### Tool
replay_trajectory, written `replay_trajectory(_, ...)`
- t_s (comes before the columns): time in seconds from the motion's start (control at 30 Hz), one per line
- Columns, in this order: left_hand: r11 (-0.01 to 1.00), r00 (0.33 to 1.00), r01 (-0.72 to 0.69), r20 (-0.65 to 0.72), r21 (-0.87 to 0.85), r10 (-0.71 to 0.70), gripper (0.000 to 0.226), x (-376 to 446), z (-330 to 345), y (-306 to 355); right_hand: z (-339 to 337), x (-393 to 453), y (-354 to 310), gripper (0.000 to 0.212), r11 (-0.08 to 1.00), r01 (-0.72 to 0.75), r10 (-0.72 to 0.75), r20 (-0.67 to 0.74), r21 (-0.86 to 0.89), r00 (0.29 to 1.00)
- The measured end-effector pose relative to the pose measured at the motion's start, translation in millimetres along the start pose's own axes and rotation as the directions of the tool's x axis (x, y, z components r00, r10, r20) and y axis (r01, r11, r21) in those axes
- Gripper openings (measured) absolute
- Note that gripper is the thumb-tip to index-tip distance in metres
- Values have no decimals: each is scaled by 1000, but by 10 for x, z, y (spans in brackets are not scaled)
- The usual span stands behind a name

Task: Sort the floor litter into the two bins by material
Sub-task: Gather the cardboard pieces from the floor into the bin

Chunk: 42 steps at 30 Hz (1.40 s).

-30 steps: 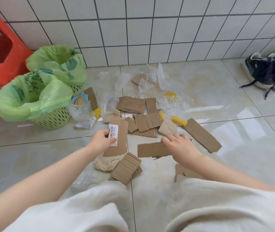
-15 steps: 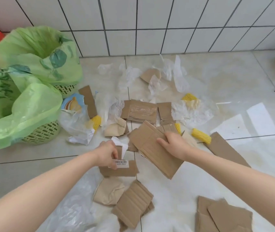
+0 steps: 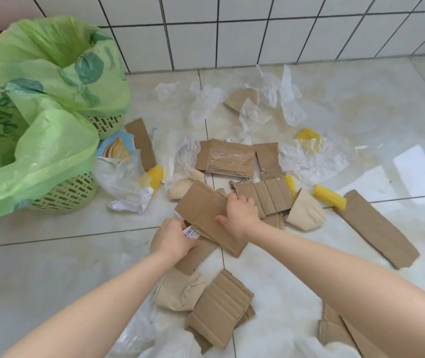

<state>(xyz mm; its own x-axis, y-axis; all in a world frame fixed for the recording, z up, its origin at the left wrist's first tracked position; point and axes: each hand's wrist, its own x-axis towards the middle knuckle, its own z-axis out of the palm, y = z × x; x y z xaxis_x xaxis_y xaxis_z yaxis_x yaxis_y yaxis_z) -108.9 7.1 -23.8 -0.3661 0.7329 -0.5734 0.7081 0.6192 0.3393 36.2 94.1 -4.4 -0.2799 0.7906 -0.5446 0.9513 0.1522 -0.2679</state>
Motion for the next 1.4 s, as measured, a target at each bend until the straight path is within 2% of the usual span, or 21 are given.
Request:
replay_trajectory(0.23,986,999,33,-33,-165,-39,30,-125,96,-73,23,42,-94,58,974,-147,126,127,174,984)
replay_trajectory(0.4,991,1000,-11,-1,-134,11,30,-216,167,-26,61,17,55,66,908,-280,233,179,313,956)
replay_trajectory(0.6,988,1000,-7,1,-155,7,30,-265,122,-100,106,-50,250,56,779,-273,227,152,565,962)
replay_trajectory(0.77,944,998,46,47,-326,-33,36,-242,-19,-276,-169,-174,178,42,741,-216,160,145,635,976)
replay_trajectory(0.93,883,998,52,-7,-467,-62,33,-256,-279,-377,-419,-207,55,28,668,-139,160,42,731,986)
replay_trajectory(1.1,854,981,-29,-180,-519,-76,29,-426,-695,-496,-572,-304,-204,34,638,-13,114,-78,770,990)
replay_trajectory(1.17,847,961,-58,-261,-529,-97,28,-527,-901,-520,-643,-342,-352,39,627,47,80,-125,777,989)
replay_trajectory(1.27,828,927,-128,-363,-545,-96,27,-686,-1200,-543,-799,-406,-620,33,596,159,11,-206,787,979)
replay_trajectory(1.4,782,871,-249,-485,-571,-77,36,-920,-1629,-543,-1042,-483,-956,39,560,235,-61,-243,795,968)
